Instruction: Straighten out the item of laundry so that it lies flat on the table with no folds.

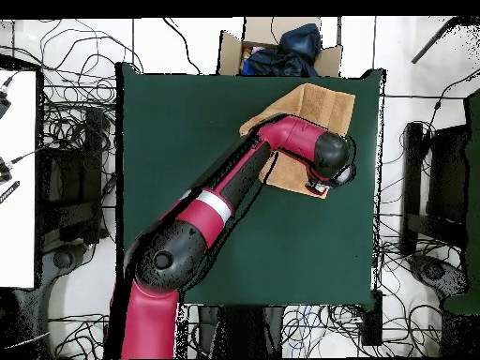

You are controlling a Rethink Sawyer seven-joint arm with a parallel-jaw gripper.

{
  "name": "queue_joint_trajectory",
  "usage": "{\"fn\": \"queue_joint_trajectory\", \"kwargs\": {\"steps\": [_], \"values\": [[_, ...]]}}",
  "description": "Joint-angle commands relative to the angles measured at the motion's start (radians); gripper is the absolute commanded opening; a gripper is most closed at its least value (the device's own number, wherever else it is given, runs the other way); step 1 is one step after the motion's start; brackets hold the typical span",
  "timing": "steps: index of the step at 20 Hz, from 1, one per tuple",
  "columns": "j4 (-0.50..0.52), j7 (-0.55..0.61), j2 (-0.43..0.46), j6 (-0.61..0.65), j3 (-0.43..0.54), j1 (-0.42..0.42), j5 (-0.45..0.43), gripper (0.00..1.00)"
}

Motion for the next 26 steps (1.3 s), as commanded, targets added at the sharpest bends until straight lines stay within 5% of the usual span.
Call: {"fn": "queue_joint_trajectory", "kwargs": {"steps": [1,26], "values": [[-0.084,0.305,0.235,-0.120,0.119,-0.013,0.041,0.00],[0.053,0.269,0.233,-0.275,0.115,0.071,-0.068,0.00]]}}
